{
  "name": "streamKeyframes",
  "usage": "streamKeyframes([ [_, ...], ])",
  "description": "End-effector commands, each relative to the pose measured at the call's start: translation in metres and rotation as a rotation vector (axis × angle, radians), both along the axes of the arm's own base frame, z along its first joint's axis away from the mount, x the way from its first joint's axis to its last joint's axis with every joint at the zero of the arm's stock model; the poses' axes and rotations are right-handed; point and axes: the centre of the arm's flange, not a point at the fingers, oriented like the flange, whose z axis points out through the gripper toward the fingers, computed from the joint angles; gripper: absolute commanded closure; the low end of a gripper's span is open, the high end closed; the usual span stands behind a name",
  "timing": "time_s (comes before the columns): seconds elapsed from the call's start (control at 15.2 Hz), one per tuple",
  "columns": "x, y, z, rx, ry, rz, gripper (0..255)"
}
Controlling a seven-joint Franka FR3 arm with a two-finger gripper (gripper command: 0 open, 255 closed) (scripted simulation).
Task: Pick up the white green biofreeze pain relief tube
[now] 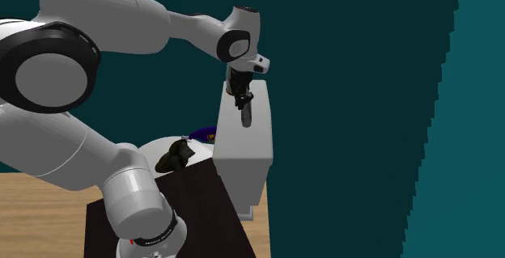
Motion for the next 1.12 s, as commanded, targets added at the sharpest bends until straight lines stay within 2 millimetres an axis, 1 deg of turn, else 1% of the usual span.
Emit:
streamKeyframes([
  [0.0, 0.0, 0.0, -0.001, 0.0, 0.001, 0.0, 255],
  [0.07, 0.0, 0.0, -0.001, 0.0, 0.001, 0.0, 255],
  [1.06, 0.0, 0.0, 0.078, 0.0, 0.001, 0.0, 255],
])
